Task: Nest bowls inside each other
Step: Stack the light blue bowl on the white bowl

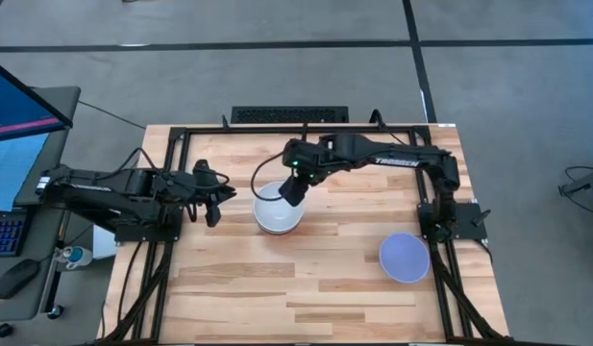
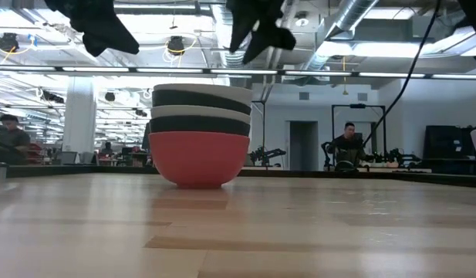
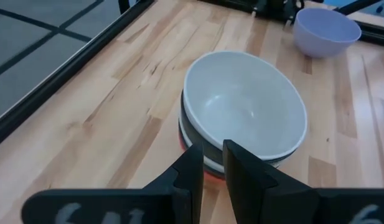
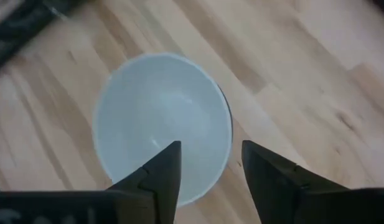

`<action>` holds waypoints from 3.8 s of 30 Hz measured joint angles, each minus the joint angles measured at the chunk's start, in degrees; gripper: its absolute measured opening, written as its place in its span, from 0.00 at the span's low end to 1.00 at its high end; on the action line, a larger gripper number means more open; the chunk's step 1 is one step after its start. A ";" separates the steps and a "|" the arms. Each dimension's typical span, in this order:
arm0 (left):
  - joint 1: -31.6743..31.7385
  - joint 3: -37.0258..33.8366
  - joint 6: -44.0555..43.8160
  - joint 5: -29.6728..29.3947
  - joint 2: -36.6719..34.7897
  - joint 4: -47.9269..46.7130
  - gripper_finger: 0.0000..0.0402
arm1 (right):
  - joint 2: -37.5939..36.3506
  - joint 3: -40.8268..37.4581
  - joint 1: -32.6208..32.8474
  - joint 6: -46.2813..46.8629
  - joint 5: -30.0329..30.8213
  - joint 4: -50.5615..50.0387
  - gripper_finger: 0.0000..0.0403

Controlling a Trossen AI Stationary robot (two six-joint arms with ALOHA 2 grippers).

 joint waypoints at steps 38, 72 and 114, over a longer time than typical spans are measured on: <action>0.00 0.00 -1.00 -0.58 0.04 -0.03 0.13 | -49.30 -65.80 14.90 36.97 -0.49 -9.63 0.31; -0.21 -0.02 -3.18 0.01 6.75 12.39 0.13 | -55.19 -75.26 38.68 56.82 -4.59 -5.45 0.35; -3.10 -0.02 -5.55 -3.21 6.75 8.93 0.13 | -53.36 -72.06 34.00 56.66 -2.15 -9.23 0.39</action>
